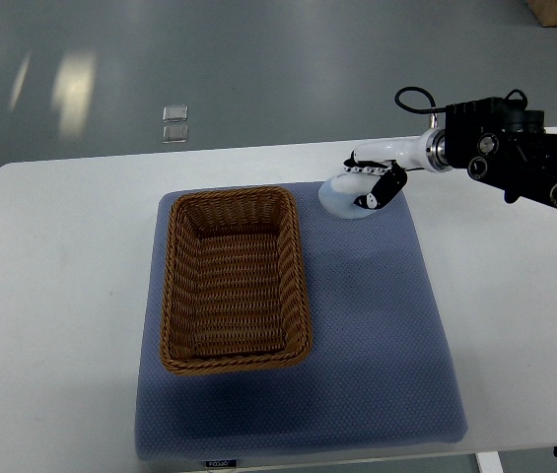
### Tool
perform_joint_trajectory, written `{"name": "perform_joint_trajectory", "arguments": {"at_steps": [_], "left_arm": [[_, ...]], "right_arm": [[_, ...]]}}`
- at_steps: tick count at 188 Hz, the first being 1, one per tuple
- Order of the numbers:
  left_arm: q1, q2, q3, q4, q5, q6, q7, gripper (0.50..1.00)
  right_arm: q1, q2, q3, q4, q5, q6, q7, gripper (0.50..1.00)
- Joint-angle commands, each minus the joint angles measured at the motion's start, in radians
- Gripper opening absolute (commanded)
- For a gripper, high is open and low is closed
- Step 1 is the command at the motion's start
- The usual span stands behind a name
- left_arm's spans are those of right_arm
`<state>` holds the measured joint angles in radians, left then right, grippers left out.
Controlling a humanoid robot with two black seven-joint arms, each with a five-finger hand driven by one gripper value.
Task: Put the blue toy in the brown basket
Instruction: 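Lift the plush toy and carry it over the wicker basket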
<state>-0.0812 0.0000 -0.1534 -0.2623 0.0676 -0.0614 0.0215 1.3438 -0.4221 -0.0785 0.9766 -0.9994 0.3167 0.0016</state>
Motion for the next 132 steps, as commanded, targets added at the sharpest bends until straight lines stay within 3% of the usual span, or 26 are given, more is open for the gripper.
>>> {"name": "perform_joint_trajectory", "arguments": {"at_steps": [1,29,53,87,132], "left_arm": [[0.000,0.000,-0.001,0.000,0.000,0.000,0.000,1.000],[0.000,0.000,-0.001,0.003,0.000,0.000,0.000,1.000],[0.000,0.000,-0.001,0.006,0.000,0.000,0.000,1.000],[0.000,0.000,-0.001,0.011,0.000,0.000,0.000,1.000],[0.000,0.000,0.000,0.008,0.000,0.000,0.000,1.000]], "right_arm": [[0.074,-0.029,-0.001,0.088,0.045,0.018,0.000,0.500],[0.137,-0.004,-0.009,0.136,0.107,0.022,0.001,0.500],[0.137,0.109,-0.012,0.123,0.113,-0.013,0.003,0.500],[0.109,0.293,-0.079,0.059,0.111,-0.131,0.006,0.500],[0.029,0.422,-0.101,-0.019,0.096,-0.166,0.008,0.525]]}}
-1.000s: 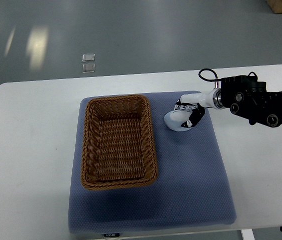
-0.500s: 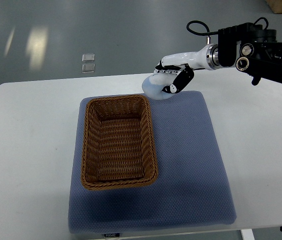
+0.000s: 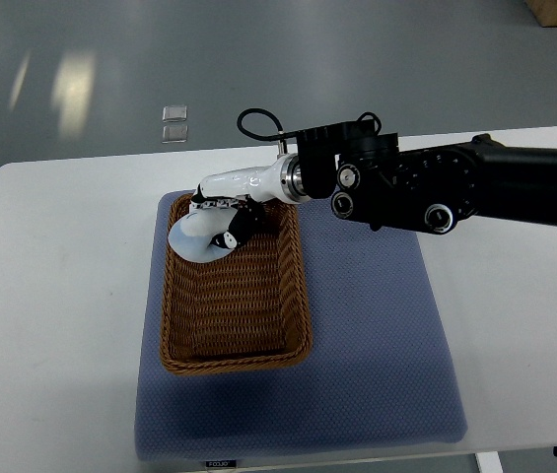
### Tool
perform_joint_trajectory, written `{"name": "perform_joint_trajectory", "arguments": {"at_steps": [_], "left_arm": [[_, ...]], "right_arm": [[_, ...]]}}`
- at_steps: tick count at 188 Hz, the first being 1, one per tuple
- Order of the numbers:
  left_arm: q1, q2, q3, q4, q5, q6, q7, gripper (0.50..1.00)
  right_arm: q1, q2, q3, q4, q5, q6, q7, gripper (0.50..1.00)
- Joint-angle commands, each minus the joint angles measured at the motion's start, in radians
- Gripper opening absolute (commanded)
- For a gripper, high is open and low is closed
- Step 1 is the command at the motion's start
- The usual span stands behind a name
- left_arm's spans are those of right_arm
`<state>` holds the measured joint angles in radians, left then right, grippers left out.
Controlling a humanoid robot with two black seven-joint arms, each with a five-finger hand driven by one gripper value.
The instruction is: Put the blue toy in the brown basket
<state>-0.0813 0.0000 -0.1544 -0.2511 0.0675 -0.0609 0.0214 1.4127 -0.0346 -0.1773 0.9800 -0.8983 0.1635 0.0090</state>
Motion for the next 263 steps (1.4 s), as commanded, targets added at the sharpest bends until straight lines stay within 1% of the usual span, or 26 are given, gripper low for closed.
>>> {"name": "perform_joint_trajectory", "arguments": {"at_steps": [1,9,18,22,31,48,53,60,61,68,73,75,80,87,92,102,130,139,148,187,201,216,239,252,256,263], "left_arm": [[0.000,0.000,0.001,-0.004,0.000,0.000,0.000,1.000],[0.000,0.000,0.001,-0.004,0.000,0.000,0.000,1.000],[0.001,0.000,0.001,-0.007,0.000,0.000,0.000,1.000],[0.001,0.000,0.001,-0.007,0.000,0.000,0.000,1.000],[0.001,0.000,0.001,-0.007,0.000,0.000,0.000,1.000],[0.001,0.000,0.001,-0.002,0.000,0.000,0.000,1.000],[0.001,0.000,0.001,-0.002,0.000,0.000,0.000,1.000],[0.001,0.000,0.001,-0.002,0.000,0.000,0.000,1.000],[0.001,0.000,-0.001,-0.002,0.000,0.000,0.000,1.000],[0.000,0.000,0.001,-0.002,0.000,0.000,0.000,1.000],[0.001,0.000,0.001,-0.002,0.000,0.000,0.000,1.000],[0.001,0.000,0.001,-0.002,0.000,0.000,0.000,1.000],[0.001,0.000,-0.001,0.000,0.000,0.000,0.000,1.000],[0.001,0.000,-0.001,0.000,0.000,0.000,0.000,1.000],[0.001,0.000,-0.001,0.001,0.000,0.000,0.000,1.000],[0.001,0.000,-0.001,0.001,0.000,0.001,0.000,1.000],[0.001,0.000,0.001,0.000,0.000,0.001,0.000,1.000],[0.000,0.000,0.001,0.000,0.000,0.001,0.000,1.000],[0.001,0.000,0.001,0.000,0.000,0.001,0.000,1.000],[0.001,0.000,-0.001,0.003,0.000,0.001,0.000,1.000],[0.001,0.000,-0.001,0.003,0.000,0.001,0.000,1.000],[0.001,0.000,0.001,0.001,0.000,0.001,0.000,1.000],[0.001,0.000,0.001,0.001,0.000,0.001,0.000,1.000],[0.001,0.000,0.001,0.000,0.000,0.001,0.000,1.000],[0.001,0.000,0.001,0.000,0.000,0.001,0.000,1.000],[0.001,0.000,0.001,0.000,0.000,0.001,0.000,1.000]], "right_arm": [[-0.040,0.035,-0.002,-0.023,-0.005,-0.013,0.000,0.525],[-0.058,0.035,-0.004,-0.023,-0.007,-0.033,0.000,0.533],[-0.077,0.035,-0.014,-0.024,-0.010,-0.058,0.000,0.566],[-0.083,0.035,-0.022,-0.024,-0.010,-0.067,0.000,0.572],[-0.092,0.035,-0.041,-0.029,-0.010,-0.078,0.002,0.578],[-0.100,0.035,-0.051,-0.032,-0.011,-0.091,0.009,0.615],[-0.101,0.035,-0.051,-0.032,-0.011,-0.093,0.011,0.645],[-0.101,0.035,-0.051,-0.032,-0.011,-0.094,0.011,0.670],[-0.103,0.035,-0.051,-0.032,-0.011,-0.096,0.012,0.680],[-0.103,0.035,-0.051,-0.032,-0.010,-0.096,0.014,0.699],[-0.103,0.035,-0.051,-0.032,-0.008,-0.096,0.019,0.723],[-0.103,0.035,-0.051,-0.032,-0.008,-0.096,0.019,0.723],[-0.104,0.035,-0.051,-0.032,-0.010,-0.096,0.029,0.750],[-0.107,0.035,-0.051,-0.032,-0.010,-0.096,0.037,0.764],[-0.109,0.035,-0.051,-0.034,-0.008,-0.096,0.042,0.793],[-0.109,0.035,-0.048,-0.034,-0.001,-0.096,0.043,0.825],[-0.100,0.033,-0.001,-0.034,0.012,-0.096,0.049,0.834],[-0.097,0.010,0.045,-0.034,0.016,-0.093,0.051,0.838],[-0.097,-0.018,0.105,-0.034,0.044,-0.087,0.049,0.852],[-0.121,-0.111,0.328,-0.032,0.256,-0.082,0.051,0.860],[-0.189,-0.140,0.458,-0.032,0.335,-0.084,0.052,0.860],[-0.279,-0.159,0.654,-0.032,0.430,-0.084,0.052,0.860],[-0.397,-0.148,0.895,-0.037,0.591,-0.084,0.052,0.860],[-0.457,-0.140,0.983,-0.043,0.668,-0.082,0.052,0.860],[-0.478,-0.137,1.006,-0.044,0.687,-0.082,0.052,0.864],[-0.509,-0.130,1.039,-0.052,0.707,-0.081,0.052,0.887]]}}
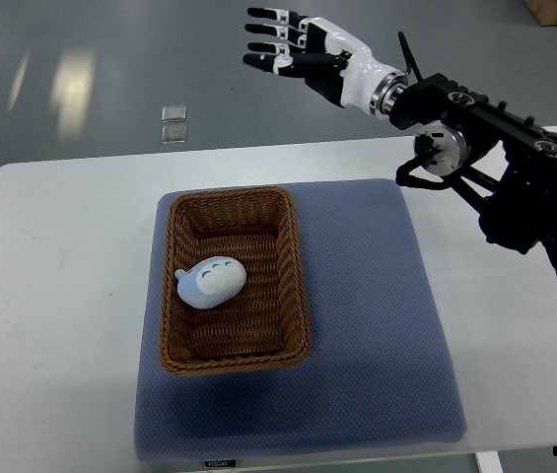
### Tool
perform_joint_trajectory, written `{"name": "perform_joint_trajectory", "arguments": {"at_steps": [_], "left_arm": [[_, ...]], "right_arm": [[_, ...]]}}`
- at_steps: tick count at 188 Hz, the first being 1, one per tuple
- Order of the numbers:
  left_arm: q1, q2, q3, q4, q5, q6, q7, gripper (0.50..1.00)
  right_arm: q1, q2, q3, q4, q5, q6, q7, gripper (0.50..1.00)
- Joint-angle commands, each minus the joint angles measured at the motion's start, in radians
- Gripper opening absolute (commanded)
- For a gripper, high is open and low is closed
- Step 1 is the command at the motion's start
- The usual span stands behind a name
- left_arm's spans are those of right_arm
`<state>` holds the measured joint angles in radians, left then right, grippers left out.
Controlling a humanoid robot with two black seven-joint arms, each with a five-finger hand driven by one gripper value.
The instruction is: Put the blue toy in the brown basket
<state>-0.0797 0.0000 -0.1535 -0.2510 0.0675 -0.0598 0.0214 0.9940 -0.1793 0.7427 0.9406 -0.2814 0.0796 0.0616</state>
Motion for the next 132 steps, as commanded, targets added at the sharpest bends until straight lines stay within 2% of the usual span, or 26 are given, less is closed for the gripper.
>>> {"name": "perform_joint_trajectory", "arguments": {"at_steps": [1,39,70,98,132], "left_arm": [[0.000,0.000,0.000,-0.001,0.000,0.000,0.000,1.000],[0.000,0.000,0.000,0.001,0.000,0.000,0.000,1.000],[0.000,0.000,0.000,0.001,0.000,0.000,0.000,1.000],[0.000,0.000,0.000,0.001,0.000,0.000,0.000,1.000],[0.000,0.000,0.000,-0.001,0.000,0.000,0.000,1.000]], "right_arm": [[-0.101,0.018,0.132,-0.016,0.094,0.003,0.000,0.895],[-0.245,0.089,0.328,-0.075,0.107,0.032,0.020,0.901],[-0.337,0.095,0.386,-0.124,0.148,0.177,0.063,0.901],[-0.382,0.096,0.386,-0.152,0.192,0.278,0.069,0.905],[-0.393,0.096,0.386,-0.163,0.192,0.293,0.069,0.907]]}}
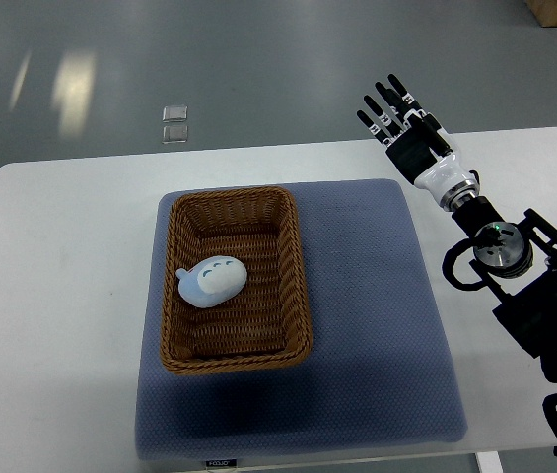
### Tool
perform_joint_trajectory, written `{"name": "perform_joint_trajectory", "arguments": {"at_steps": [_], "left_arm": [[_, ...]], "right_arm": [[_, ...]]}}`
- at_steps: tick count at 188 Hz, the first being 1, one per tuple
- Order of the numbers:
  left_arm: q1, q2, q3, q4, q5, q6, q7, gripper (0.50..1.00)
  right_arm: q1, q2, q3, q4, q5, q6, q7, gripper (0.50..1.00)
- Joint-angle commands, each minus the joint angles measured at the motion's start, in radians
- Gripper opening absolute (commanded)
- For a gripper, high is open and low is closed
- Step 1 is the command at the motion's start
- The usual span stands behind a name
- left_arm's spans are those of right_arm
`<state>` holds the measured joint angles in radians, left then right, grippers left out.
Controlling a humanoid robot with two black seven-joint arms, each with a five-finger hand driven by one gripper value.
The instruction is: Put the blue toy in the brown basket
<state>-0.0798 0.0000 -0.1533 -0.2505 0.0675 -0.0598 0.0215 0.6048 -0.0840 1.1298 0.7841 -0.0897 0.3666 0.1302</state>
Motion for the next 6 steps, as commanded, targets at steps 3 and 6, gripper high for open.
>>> {"name": "perform_joint_trajectory", "arguments": {"at_steps": [3,6], "left_arm": [[0.000,0.000,0.000,-0.001,0.000,0.000,0.000,1.000],[0.000,0.000,0.000,-0.001,0.000,0.000,0.000,1.000]], "right_arm": [[-0.004,0.001,-0.001,-0.008,0.001,0.008,0.002,0.907],[-0.004,0.000,-0.001,-0.008,0.001,0.006,0.002,0.907]]}}
